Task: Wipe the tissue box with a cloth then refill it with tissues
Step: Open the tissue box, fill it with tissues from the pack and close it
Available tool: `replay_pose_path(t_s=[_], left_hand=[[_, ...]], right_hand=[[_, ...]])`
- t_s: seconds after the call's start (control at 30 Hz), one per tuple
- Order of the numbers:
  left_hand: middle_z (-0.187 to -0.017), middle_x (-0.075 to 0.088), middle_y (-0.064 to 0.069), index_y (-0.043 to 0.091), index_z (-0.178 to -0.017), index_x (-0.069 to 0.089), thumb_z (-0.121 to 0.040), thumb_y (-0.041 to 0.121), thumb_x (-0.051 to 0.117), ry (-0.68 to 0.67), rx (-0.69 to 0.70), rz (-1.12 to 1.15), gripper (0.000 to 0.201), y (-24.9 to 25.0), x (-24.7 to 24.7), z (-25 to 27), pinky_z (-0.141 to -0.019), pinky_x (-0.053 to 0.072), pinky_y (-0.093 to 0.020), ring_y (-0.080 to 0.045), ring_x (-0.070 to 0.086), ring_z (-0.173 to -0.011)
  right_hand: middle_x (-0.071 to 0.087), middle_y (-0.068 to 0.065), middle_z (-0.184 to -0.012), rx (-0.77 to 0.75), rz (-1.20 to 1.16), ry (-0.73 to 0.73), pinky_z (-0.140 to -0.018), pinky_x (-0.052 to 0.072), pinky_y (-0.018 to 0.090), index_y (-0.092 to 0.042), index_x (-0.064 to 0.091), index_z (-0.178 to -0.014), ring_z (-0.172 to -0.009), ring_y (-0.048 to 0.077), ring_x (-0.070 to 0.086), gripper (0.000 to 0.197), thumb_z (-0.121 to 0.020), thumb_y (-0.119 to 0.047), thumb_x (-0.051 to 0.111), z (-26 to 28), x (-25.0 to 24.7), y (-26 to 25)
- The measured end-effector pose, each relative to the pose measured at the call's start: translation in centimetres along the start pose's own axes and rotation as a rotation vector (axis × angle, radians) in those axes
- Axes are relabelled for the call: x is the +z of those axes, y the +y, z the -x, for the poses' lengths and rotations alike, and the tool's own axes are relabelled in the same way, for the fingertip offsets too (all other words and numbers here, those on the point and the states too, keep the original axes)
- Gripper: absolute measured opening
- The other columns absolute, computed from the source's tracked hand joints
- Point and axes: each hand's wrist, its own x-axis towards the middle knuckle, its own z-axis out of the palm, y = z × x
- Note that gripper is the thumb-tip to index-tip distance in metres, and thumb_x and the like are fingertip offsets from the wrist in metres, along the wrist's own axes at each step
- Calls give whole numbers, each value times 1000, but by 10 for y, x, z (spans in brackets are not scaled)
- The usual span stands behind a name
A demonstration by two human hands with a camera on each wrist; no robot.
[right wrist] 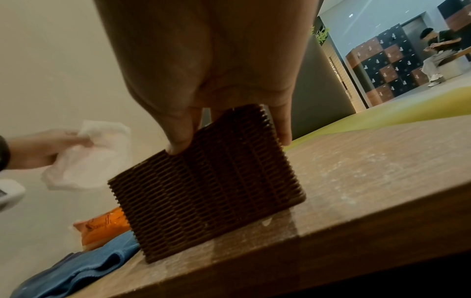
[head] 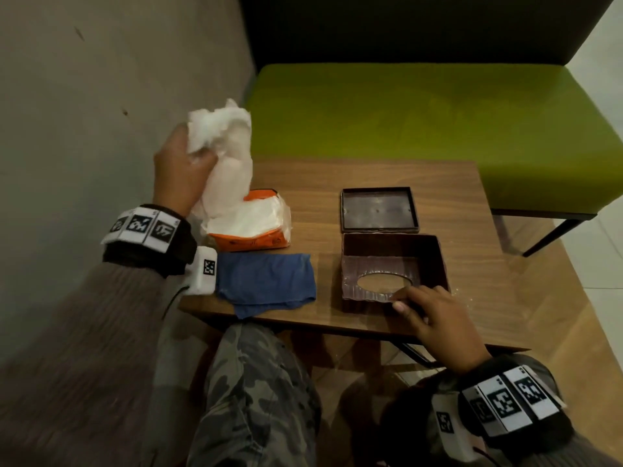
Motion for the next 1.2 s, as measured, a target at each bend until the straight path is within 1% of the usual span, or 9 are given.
replay_pose_path(t_s=[0.1,0.17,0.27,0.37,0.5,0.67,0.83,1.03,1.2], left_hand=[[-95,69,2,15,-110,58,-87,13,51,-149,-345,595,24,20,-6,31,-75,55,-30,-16,64,-91],[-100,71,0,12,-116,57,-93,9,44,-307,-562,913,27,37,0,66,-74,55,-27,-15,65,-96],[-108,69,-4,12,-121,56,-90,13,41,-396,-737,1066,34,61,17,112,-74,55,-27,-17,66,-98],[-102,71,-3,17,-112,61,-89,17,45,-457,-793,1042,27,83,35,148,-74,52,-31,-17,69,-92],[-101,72,-8,15,-114,61,-96,29,36,-651,-891,1037,34,108,53,183,-73,53,-34,-21,68,-89],[-97,74,-7,22,-107,65,-89,50,43,-714,-899,1079,40,127,58,204,-76,54,-36,-20,70,-87],[-105,63,5,29,-128,47,-88,49,50,-623,-678,846,45,139,70,218,-72,51,-26,-11,63,-92],[-108,57,14,47,-102,39,-93,46,43,-619,-577,843,10,138,69,210,-92,48,-35,-11,58,-103],[-107,65,0,20,-117,52,-92,49,42,-672,-665,922,40,131,62,202,-78,56,-31,-15,65,-94]], right_hand=[[62,-14,-110,97,22,-56,-111,23,54,-36,46,-127,-110,11,51,37,-91,-44,52,0,-4,-2],[54,-18,-121,84,-14,-22,-117,3,56,-38,42,-131,-126,7,41,41,-92,-44,50,1,-9,-11],[51,-30,-115,-29,-282,143,-112,30,41,-39,49,-122,-117,-4,47,36,-90,-52,41,5,-20,-36],[62,-24,-107,44,-618,142,-87,44,15,-35,60,-112,-102,-8,57,38,-90,-60,40,5,-33,-68],[71,-7,-108,285,-1193,-175,-95,48,31,-35,64,-107,-104,9,66,39,-85,-58,42,9,-38,-89],[70,11,-115,466,-1422,-208,-100,47,46,-20,62,-122,-109,27,66,51,-86,-55,51,18,-21,-81],[71,7,-112,485,-1300,-24,-95,51,48,-23,60,-120,-102,24,68,63,-68,-58,65,19,-8,-83],[70,-11,-109,374,-1288,-86,-85,51,28,-34,59,-116,-98,2,67,27,-92,-44,51,20,-18,-76],[68,15,-115,509,-1380,-17,-96,49,52,-12,64,-114,-106,35,63,38,-78,-8,54,17,-22,-68]])
